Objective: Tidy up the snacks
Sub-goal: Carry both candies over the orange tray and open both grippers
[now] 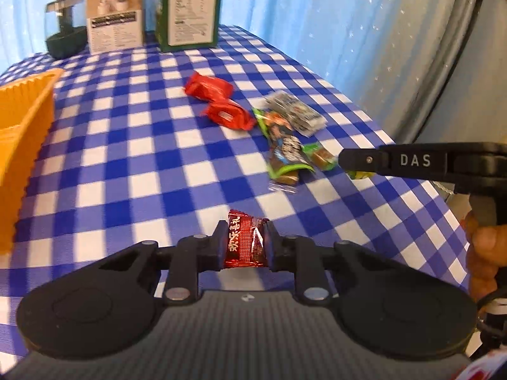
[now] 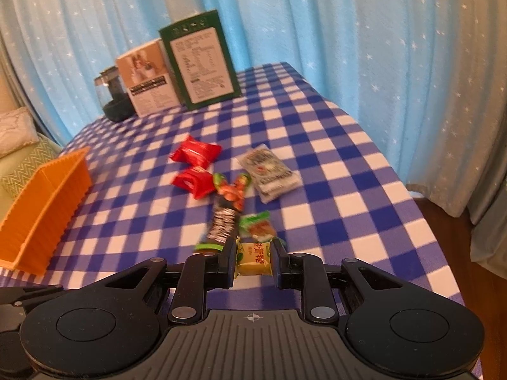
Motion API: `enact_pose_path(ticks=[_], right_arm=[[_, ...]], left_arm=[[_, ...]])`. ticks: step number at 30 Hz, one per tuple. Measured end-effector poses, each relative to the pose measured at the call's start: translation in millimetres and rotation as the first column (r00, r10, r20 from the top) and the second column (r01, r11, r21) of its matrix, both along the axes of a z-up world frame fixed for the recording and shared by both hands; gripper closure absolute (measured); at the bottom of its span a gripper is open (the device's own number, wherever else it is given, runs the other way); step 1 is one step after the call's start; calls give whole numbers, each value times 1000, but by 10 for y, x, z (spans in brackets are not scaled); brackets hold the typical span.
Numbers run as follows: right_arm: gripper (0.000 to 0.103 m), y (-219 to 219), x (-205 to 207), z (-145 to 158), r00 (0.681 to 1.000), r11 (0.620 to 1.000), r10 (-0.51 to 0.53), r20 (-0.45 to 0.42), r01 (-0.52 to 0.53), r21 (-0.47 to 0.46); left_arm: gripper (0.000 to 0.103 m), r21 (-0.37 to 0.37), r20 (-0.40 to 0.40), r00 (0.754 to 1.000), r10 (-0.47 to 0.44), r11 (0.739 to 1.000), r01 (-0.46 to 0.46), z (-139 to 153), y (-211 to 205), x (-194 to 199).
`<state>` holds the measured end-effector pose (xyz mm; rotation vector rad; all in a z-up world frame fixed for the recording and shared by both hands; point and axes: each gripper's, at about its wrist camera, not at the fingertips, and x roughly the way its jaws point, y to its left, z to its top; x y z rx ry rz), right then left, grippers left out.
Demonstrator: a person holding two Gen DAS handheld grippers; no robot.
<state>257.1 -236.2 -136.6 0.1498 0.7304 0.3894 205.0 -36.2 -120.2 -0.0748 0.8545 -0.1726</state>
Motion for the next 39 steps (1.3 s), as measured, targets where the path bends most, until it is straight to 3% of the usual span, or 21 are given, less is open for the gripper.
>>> enact_pose_path(ticks=[11, 22, 31, 39], right_arm=[[80, 653, -75, 368, 990, 990, 118, 82, -123, 61], [80, 1780, -219, 669, 941, 939, 301, 152, -320, 126], [80, 2570, -346, 626, 890, 890, 431, 149, -446, 93], [80, 2851, -317, 499, 875, 876, 470, 120, -479, 64]], left_arm=[[82, -20, 65, 994, 87, 996, -86, 500, 708, -56], [82, 18, 106, 972, 210, 977, -213, 854, 1691, -226], [82, 49, 102, 944, 313, 947, -319, 871, 2499, -378], [82, 43, 73, 928, 365, 929, -368, 687, 2902, -397]])
